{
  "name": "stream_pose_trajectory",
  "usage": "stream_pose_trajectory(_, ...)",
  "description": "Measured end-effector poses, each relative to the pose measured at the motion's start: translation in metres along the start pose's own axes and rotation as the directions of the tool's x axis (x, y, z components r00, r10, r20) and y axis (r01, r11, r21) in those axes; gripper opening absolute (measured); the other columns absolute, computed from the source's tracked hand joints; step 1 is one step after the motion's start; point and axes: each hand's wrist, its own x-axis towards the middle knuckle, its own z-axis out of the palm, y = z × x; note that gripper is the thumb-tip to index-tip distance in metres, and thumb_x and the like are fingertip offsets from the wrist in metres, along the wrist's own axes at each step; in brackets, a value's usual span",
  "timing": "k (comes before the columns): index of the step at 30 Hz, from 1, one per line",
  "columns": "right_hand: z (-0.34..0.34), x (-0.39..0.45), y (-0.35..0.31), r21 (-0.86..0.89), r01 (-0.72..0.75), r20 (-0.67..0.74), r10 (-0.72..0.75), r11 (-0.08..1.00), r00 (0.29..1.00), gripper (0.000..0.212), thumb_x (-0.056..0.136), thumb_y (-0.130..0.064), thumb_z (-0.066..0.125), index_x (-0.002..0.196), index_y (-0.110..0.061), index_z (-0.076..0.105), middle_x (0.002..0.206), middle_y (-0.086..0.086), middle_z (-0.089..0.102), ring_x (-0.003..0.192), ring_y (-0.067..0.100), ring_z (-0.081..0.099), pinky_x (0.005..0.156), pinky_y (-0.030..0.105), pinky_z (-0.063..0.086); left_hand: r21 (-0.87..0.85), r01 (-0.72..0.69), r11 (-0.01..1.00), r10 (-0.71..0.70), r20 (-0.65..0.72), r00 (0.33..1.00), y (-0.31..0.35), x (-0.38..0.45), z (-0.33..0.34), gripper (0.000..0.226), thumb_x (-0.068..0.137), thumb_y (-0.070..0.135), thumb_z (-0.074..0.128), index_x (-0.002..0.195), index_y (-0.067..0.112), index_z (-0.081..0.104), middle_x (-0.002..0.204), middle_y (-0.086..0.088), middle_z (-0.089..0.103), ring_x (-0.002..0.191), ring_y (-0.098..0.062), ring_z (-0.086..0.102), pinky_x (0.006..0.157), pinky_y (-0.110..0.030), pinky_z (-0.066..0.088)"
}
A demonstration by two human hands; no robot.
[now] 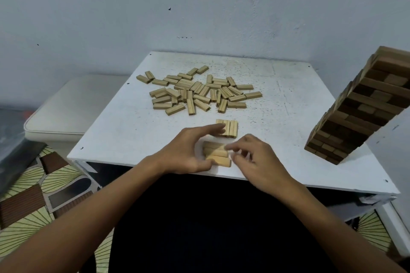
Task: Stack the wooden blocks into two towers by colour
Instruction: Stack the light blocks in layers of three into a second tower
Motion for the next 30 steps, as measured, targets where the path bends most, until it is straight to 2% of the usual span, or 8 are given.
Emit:
stream_pose_trajectory(3,0.011,-0.006,-0.008,0.411,-0.019,-0.204,0.112,0.911,0.973,0.028,0.098,-0.040,0.049,0.125,-0.039,0.053,0.127,-0.016,0.050,0.120,0.001,0.048,0.092,0.010,0.039,-0.224,0.027,0.974,-0.093,-0.287,0.953,0.005,-0.010,0.016,0.052,0.084,0.033,0.062,0.134,0.033,0.050,0.128,0.012,0.061,0.120,-0.001,0.054,0.100,-0.025,0.044)
stream_pose_trajectory(5,0.021,-0.006,-0.013,0.602,0.010,-0.229,0.160,0.799,0.960,0.039,0.089,-0.062,0.041,0.126,-0.052,0.043,0.141,-0.024,0.040,0.134,-0.001,0.036,0.112,0.027,0.034,-0.491,0.055,0.870,-0.256,-0.353,0.900,0.011,-0.013,0.027,0.042,0.087,0.047,0.050,0.129,0.039,0.050,0.130,0.012,0.059,0.123,0.001,0.051,0.103,-0.027,0.041)
stream_pose_trajectory(9,0.038,-0.005,-0.024,0.736,0.062,-0.242,0.177,0.675,0.954,0.077,0.063,-0.091,0.043,0.131,-0.057,0.031,0.152,-0.024,0.024,0.143,-0.001,0.020,0.120,0.035,0.018,-0.775,0.017,0.632,-0.439,-0.340,0.832,0.026,-0.009,0.040,0.055,0.083,0.063,0.034,0.131,0.040,0.044,0.144,0.007,0.047,0.136,-0.005,0.038,0.114,-0.031,0.028)
stream_pose_trajectory(11,0.043,-0.003,-0.027,0.760,0.060,-0.240,0.194,0.648,0.951,0.100,0.057,-0.094,0.045,0.143,-0.049,0.023,0.158,-0.019,0.016,0.145,0.001,0.015,0.121,0.034,0.014,-0.805,0.000,0.593,-0.465,-0.342,0.816,0.034,-0.007,0.042,0.060,0.084,0.061,0.027,0.137,0.037,0.039,0.149,0.005,0.040,0.140,-0.008,0.031,0.116,-0.032,0.023)
stream_pose_trajectory(15,0.051,0.000,-0.033,0.772,0.050,-0.236,0.213,0.634,0.948,0.116,0.050,-0.099,0.042,0.149,-0.045,0.016,0.160,-0.018,0.011,0.146,0.000,0.011,0.119,0.029,0.012,-0.836,-0.026,0.549,-0.493,-0.349,0.797,0.042,-0.005,0.047,0.071,0.086,0.067,0.026,0.146,0.030,0.033,0.156,0.002,0.030,0.145,-0.011,0.022,0.119,-0.034,0.017)
stream_pose_trajectory(21,0.058,0.004,-0.033,0.763,0.049,-0.253,0.228,0.645,0.940,0.088,0.071,-0.081,0.031,0.150,-0.044,0.014,0.160,-0.017,0.010,0.146,-0.002,0.009,0.123,0.035,0.007,-0.857,-0.029,0.514,-0.522,-0.339,0.782,0.044,-0.004,0.055,0.073,0.079,0.062,0.024,0.145,0.030,0.033,0.157,0.002,0.028,0.146,-0.012,0.021,0.120,-0.033,0.018)
stream_pose_trajectory(27,0.064,0.006,-0.029,0.758,0.052,-0.264,0.232,0.650,0.936,0.078,0.078,-0.075,0.027,0.149,-0.046,0.015,0.152,-0.028,0.015,0.141,-0.010,0.012,0.117,0.022,0.010,-0.837,-0.028,0.547,-0.504,-0.355,0.787,0.043,-0.006,0.061,0.071,0.083,0.060,0.022,0.146,0.028,0.032,0.156,0.003,0.030,0.144,-0.008,0.024,0.117,-0.028,0.020)
stream_pose_trajectory(30,0.065,0.006,-0.028,0.762,0.070,-0.275,0.223,0.644,0.935,0.059,0.086,-0.068,0.027,0.142,-0.052,0.016,0.147,-0.031,0.017,0.133,-0.019,0.016,0.113,0.018,0.013,-0.830,-0.018,0.557,-0.499,-0.351,0.792,0.042,-0.007,0.062,0.070,0.083,0.060,0.022,0.144,0.028,0.034,0.154,0.004,0.032,0.142,-0.006,0.026,0.115,-0.025,0.021)
